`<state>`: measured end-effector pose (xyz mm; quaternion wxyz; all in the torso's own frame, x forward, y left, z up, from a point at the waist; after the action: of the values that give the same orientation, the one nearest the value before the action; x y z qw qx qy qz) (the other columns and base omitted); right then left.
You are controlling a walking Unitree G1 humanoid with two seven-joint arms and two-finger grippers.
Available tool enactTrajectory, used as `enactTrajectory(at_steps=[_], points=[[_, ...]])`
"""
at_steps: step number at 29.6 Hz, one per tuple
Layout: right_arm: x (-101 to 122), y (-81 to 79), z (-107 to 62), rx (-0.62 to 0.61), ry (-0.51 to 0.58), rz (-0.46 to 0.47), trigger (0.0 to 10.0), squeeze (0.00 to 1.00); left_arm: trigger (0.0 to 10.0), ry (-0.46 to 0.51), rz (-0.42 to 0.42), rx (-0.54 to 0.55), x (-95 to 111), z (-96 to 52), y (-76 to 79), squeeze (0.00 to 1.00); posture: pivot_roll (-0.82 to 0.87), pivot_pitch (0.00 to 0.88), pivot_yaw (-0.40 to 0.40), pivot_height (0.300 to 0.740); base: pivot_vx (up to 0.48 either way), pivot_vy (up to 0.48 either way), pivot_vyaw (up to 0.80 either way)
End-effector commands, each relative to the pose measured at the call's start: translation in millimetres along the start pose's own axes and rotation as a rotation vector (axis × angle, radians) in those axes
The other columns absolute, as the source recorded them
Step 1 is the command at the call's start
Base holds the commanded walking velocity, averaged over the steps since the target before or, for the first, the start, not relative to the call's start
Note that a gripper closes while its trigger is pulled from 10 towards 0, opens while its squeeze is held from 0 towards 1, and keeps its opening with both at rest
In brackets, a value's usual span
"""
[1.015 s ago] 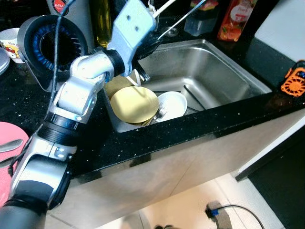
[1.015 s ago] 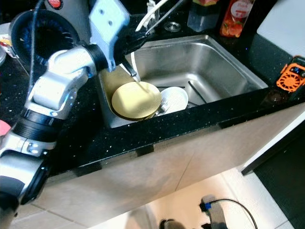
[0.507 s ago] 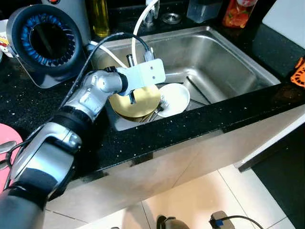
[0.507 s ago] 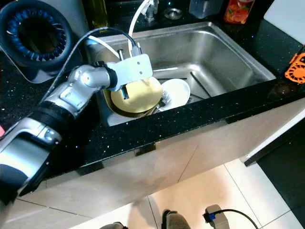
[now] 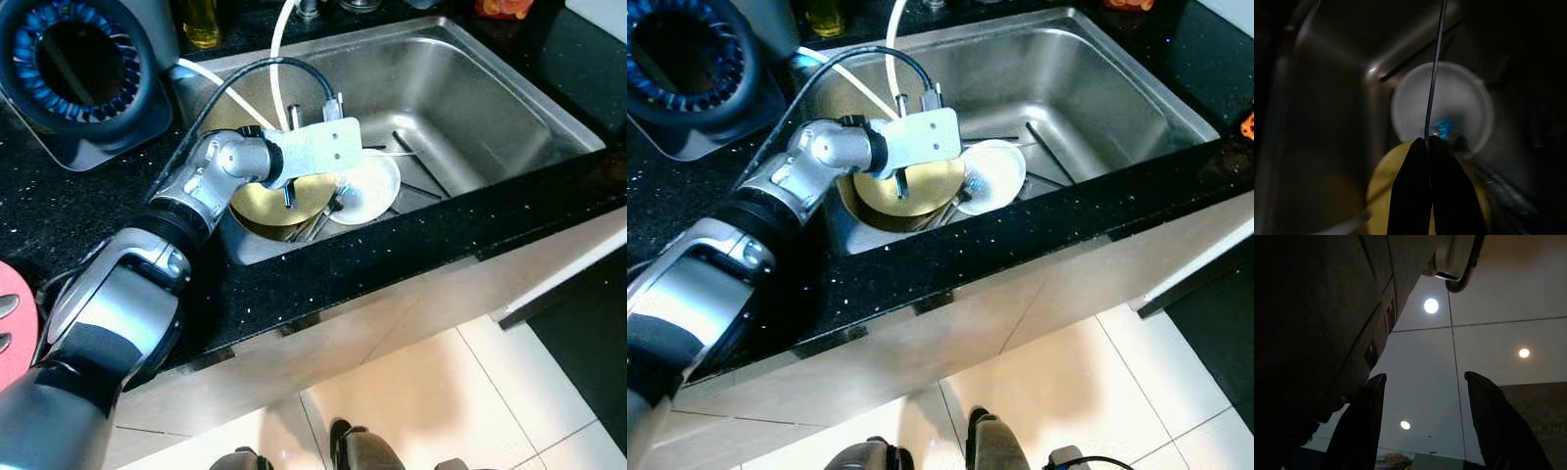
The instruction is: Kitchen organization
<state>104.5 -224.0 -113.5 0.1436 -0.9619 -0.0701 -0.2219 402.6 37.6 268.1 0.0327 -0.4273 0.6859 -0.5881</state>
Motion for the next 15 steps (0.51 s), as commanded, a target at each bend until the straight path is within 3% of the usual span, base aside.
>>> enactTrajectory(at_steps=[1, 2, 6, 11, 12, 15], points=[[-9, -10.0, 2.7, 0.027, -0.016, 0.012, 10.0, 0.0, 10.0, 0.041, -0.005, -0.05, 6, 3.9, 5.9, 0.6, -0.02, 0.282, 0.054, 0.74, 0.0, 0.0, 0.0], [-9, -9.9, 2.8, 0.024, -0.014, 0.012, 10.0, 0.0, 10.0, 0.05, -0.006, -0.077, 6, 5.3, 10.0, 1.0, -0.03, 0.28, 0.053, 0.74, 0.0, 0.0, 0.0], [-5, -8.6, 3.5, 0.015, -0.006, 0.008, 10.0, 0.0, 10.0, 0.059, -0.001, -0.094, 6, 5.4, 11.1, 1.0, -0.03, 0.272, 0.05, 0.74, 0.0, 0.0, 0.0], [2, -7.0, 4.6, 0.01, 0.007, 0.003, 10.0, 0.0, 10.0, 0.072, 0.029, -0.02, 9, -3.8, -7.9, 1.0, -0.02, 0.254, 0.044, 0.74, 0.0, 0.0, 0.0], [5, -7.1, 5.4, 0.01, 0.012, 0.0, 10.0, 0.0, 10.0, 0.087, 0.03, 0.013, 12, -9.4, -17.0, 0.0, -0.02, 0.244, 0.041, 0.74, 0.0, 0.0, 0.0], [13, -8.5, 8.3, 0.012, 0.027, -0.007, 10.0, 0.0, 10.0, 0.163, 0.0, 0.102, 22, -27.1, -41.5, 0.0, -0.01, 0.23, 0.037, 0.74, 0.0, 0.0, 0.0]])
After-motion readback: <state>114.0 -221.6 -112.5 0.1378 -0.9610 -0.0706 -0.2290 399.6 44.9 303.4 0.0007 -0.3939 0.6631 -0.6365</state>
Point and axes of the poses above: a point about 5 cm out from each wrist's last joint towards the gripper, its own z axis pointing out of the wrist towards the gripper, its own x axis along the axis of the wrist's last joint, y = z × x, the point moved 2 cm from there along z, pointing out of the wrist towards the gripper, and after that the axes turned 3 degrees about z, right-handed, at the moved point
